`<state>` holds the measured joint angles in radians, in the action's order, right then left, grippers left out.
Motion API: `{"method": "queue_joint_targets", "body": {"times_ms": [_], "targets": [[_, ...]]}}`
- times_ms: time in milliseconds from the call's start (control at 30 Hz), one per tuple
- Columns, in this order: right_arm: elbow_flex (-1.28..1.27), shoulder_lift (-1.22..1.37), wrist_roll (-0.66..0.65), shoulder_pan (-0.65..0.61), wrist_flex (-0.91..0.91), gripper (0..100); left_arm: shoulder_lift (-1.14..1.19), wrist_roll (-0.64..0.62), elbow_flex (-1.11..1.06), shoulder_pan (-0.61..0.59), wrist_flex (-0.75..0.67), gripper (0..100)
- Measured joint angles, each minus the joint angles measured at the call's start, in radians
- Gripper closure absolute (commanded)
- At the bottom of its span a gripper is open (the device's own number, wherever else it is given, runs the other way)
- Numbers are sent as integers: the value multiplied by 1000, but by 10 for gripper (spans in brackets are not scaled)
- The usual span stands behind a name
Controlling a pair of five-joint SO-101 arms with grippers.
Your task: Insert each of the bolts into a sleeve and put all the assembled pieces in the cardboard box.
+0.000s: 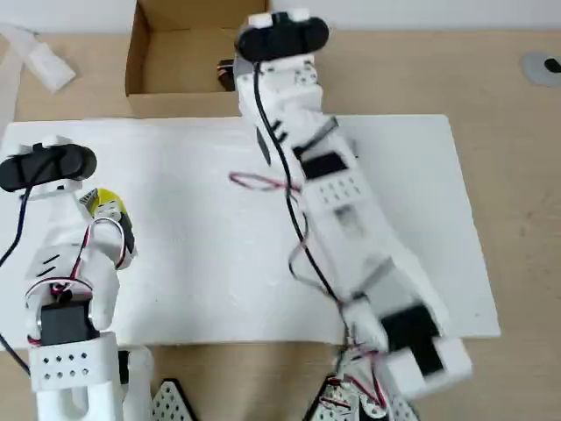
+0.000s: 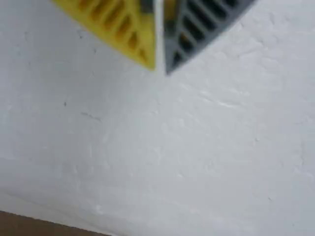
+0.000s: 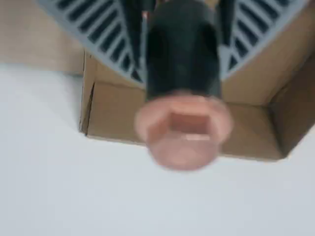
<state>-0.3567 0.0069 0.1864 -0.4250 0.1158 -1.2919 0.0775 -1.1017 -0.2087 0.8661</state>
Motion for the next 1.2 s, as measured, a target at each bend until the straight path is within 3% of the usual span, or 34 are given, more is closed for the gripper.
{"method": "queue_joint_targets", "body": {"times_ms": [367,667,833,1100,1200], "targets": [[516,632,0,5,60,988,0,0,0,0,0,997],[1123,1155,-3,5,60,988,0,0,17,0,109,997],[1462,1421,-123,5,57,988,0,0,17,0,143,997],[1818,1620,-147,3,-107,985,0,0,17,0,150,997],[1878,1660,-147,3,-133,939,0,0,17,0,150,997]]}}
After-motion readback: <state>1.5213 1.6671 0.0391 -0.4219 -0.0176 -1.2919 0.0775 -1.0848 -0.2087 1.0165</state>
